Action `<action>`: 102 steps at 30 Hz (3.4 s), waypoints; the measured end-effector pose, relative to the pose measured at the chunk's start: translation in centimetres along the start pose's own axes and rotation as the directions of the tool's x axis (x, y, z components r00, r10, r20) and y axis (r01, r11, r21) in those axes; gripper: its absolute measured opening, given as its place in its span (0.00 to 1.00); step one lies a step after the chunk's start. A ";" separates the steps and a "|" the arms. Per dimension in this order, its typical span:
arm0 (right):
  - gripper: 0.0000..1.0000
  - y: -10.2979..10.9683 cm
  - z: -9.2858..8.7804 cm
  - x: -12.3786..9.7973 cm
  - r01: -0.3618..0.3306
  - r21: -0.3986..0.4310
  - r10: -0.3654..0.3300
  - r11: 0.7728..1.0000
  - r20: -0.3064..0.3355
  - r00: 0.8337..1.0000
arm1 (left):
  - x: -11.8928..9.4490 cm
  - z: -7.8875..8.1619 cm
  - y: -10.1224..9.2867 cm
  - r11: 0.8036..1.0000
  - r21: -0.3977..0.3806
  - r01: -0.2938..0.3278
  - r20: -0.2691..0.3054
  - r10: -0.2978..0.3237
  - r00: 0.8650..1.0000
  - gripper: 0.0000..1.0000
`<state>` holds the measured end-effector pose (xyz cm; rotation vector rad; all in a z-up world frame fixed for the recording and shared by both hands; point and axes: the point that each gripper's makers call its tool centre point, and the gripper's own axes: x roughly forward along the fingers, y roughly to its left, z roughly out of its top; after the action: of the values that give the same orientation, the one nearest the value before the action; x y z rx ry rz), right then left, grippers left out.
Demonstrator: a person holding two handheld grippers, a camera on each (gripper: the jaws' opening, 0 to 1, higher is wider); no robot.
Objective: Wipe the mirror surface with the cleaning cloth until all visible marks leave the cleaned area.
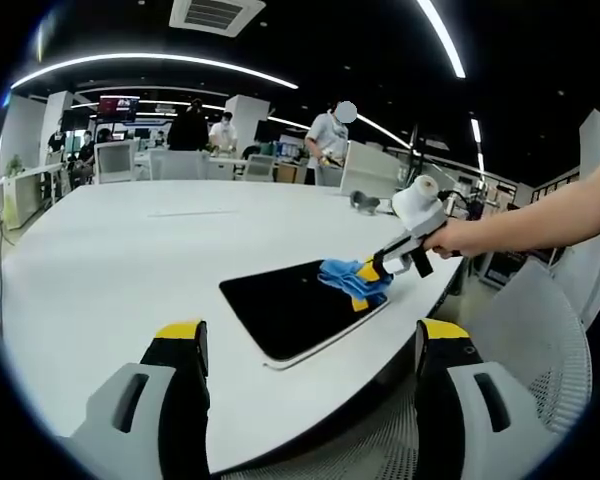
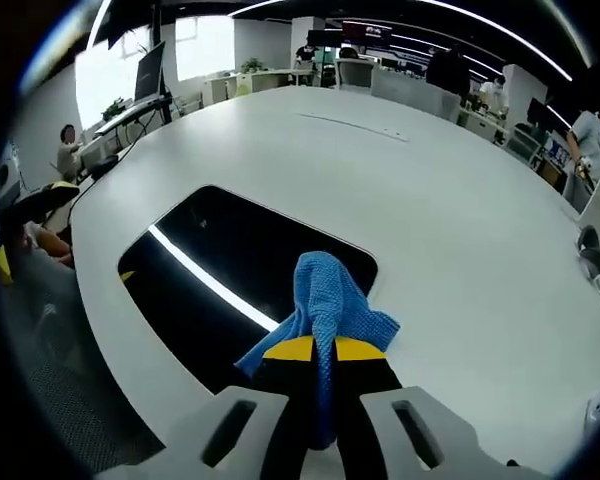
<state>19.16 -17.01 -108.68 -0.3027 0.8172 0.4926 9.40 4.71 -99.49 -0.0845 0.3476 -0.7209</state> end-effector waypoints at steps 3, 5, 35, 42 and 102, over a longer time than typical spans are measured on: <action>0.00 0.6 -0.4 -0.4 -0.014 -0.005 0.014 1.000 0.000 1.000 | 0.0 0.0 0.0 1.000 0.000 -0.001 -0.001 0.001 1.000 0.83; 0.00 0.9 -0.6 -0.6 -0.022 -0.005 0.022 1.000 0.000 1.000 | 0.0 0.0 0.0 1.000 0.000 -0.001 -0.001 0.001 1.000 0.83; 0.00 3.1 -1.9 -2.0 -0.124 -0.061 0.127 0.990 0.050 0.991 | 0.0 0.0 0.3 1.000 0.010 -0.020 -0.004 0.020 1.000 0.83; 0.00 3.1 -1.9 -2.0 -0.153 -0.093 0.158 0.984 0.047 0.986 | 0.0 0.0 0.3 1.000 0.011 -0.025 -0.006 0.025 1.000 0.83; 0.00 14.9 4.4 2.3 -0.350 -0.248 0.371 0.903 0.040 0.928 | 0.0 -0.2 0.3 1.000 0.007 -0.021 -0.014 0.021 1.000 0.82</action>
<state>15.35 -1.77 -108.59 -0.3486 0.7319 0.9511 9.53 4.94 -99.70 -0.0695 0.3592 -0.7022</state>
